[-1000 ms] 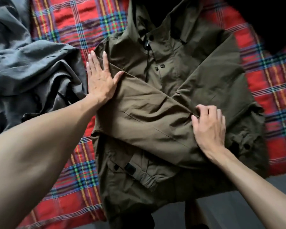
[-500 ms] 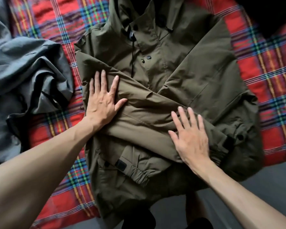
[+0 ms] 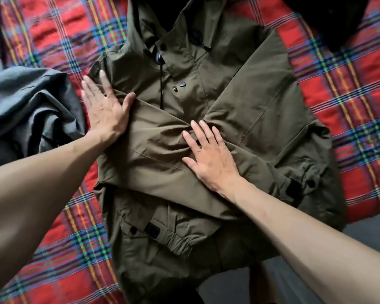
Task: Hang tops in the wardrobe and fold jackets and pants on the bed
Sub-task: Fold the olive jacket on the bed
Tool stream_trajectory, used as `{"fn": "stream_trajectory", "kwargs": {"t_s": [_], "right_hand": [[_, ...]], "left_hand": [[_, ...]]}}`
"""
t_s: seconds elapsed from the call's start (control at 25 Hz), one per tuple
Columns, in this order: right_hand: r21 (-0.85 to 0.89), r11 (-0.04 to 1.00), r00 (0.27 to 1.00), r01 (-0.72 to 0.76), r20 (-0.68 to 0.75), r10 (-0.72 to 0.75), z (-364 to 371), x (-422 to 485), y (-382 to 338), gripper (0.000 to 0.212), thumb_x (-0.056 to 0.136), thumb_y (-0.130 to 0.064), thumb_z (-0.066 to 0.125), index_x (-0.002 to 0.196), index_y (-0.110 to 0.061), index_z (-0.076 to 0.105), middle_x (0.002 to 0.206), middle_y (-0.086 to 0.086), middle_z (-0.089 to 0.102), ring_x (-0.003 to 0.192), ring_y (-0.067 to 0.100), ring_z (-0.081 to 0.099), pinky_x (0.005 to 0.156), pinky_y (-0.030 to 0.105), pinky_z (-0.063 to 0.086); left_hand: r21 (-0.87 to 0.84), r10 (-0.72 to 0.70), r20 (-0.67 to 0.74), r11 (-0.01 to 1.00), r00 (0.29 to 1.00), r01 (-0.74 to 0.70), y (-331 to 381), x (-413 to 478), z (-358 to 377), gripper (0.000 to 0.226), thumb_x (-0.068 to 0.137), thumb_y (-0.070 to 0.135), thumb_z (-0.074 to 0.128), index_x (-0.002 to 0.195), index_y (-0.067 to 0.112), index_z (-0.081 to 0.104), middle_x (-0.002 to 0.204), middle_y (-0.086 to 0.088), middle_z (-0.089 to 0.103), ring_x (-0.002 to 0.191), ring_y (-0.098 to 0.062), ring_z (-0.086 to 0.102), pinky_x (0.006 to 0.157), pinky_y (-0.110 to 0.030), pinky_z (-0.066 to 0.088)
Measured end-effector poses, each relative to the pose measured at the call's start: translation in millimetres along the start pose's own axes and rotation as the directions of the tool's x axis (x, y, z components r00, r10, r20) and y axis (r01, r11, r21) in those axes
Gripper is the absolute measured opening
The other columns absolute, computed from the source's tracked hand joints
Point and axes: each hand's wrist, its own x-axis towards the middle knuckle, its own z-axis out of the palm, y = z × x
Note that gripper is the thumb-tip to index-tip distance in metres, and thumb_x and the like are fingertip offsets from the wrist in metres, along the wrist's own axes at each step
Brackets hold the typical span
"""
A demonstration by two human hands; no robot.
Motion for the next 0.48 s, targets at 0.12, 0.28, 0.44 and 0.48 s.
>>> {"fn": "stream_trajectory", "kwargs": {"t_s": [0.12,0.28,0.44,0.48], "right_hand": [[-0.059,0.998,0.999,-0.034,0.036,0.036,20.2,4.5,7.4,0.071,0.091,-0.054,0.037,0.152,-0.019,0.03,0.162,0.011,0.019,0.15,0.027,0.013,0.121,0.043,0.007],[-0.045,0.999,1.0,-0.004,0.002,0.004,7.7,-4.2,8.6,0.07,0.09,-0.051,0.038,0.152,-0.018,0.031,0.161,0.012,0.021,0.149,0.027,0.017,0.121,0.045,0.011],[-0.088,0.984,0.986,0.153,0.086,-0.145,-12.5,-21.5,23.1,0.063,0.091,-0.048,0.036,0.146,-0.018,0.043,0.155,0.012,0.035,0.145,0.03,0.029,0.118,0.044,0.018],[-0.074,0.977,0.977,0.199,0.094,-0.192,-23.8,-17.0,31.4,0.06,0.092,-0.047,0.037,0.144,-0.017,0.046,0.152,0.01,0.04,0.142,0.029,0.034,0.117,0.043,0.021]], "left_hand": [[-0.079,-0.129,0.036,0.988,0.991,0.132,-4.5,13.9,-2.2,0.087,0.098,0.062,0.026,0.155,0.001,0.003,0.156,-0.036,0.0,0.148,-0.045,-0.001,0.121,-0.048,0.0],[-0.071,0.117,-0.029,0.99,0.993,-0.119,5.7,-48.7,-13.4,0.083,0.096,0.064,0.023,0.155,0.006,0.011,0.159,-0.03,0.004,0.15,-0.04,0.003,0.122,-0.045,0.001],[0.03,0.238,0.096,0.97,0.966,-0.242,-15.1,-151.4,5.2,0.083,0.095,0.067,0.013,0.154,0.01,0.023,0.16,-0.023,0.014,0.15,-0.035,0.012,0.121,-0.046,0.012],[0.035,0.215,0.102,0.975,0.971,-0.22,-19.3,-155.0,5.1,0.084,0.095,0.068,0.011,0.153,0.009,0.026,0.16,-0.023,0.017,0.149,-0.035,0.015,0.121,-0.046,0.014]]}}
